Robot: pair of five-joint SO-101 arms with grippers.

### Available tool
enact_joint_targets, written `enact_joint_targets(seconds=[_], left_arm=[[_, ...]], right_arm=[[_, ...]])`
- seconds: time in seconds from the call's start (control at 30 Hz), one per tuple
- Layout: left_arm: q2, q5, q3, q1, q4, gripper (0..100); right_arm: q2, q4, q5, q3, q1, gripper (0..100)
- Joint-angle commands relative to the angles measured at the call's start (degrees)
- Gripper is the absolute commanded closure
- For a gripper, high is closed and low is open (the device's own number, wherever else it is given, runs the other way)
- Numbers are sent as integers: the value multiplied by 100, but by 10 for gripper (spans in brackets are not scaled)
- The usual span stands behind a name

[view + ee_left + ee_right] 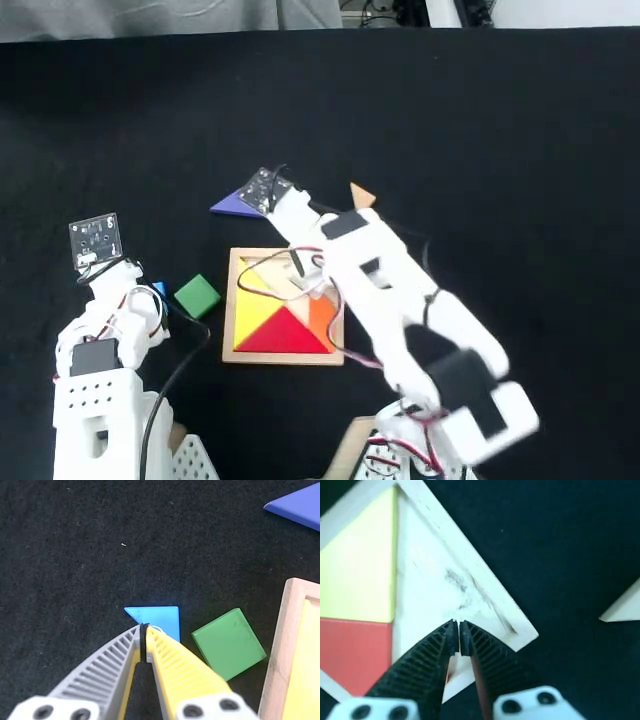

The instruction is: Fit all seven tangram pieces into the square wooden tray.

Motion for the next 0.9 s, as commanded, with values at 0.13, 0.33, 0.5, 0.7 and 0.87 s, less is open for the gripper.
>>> enact_joint_targets(seconds=[0.13, 0.33, 0.5, 0.7, 0.87], left_arm=[[-62, 53, -119, 66, -97, 970], [-62, -132, -101, 4, -545, 970], [-62, -668, -40, -101, -888, 970], [-62, -466, 84, 251, -941, 970], [-62, -466, 92, 251, -941, 970]], right_arm=[[-1578, -1231, -510, 989, 536, 988], [-1604, -2048, -914, 1376, 905, 988], [-1613, -2585, -870, 1710, 905, 988], [-1613, -2541, -870, 1710, 870, 987], [-1613, -2541, -870, 1719, 870, 987]])
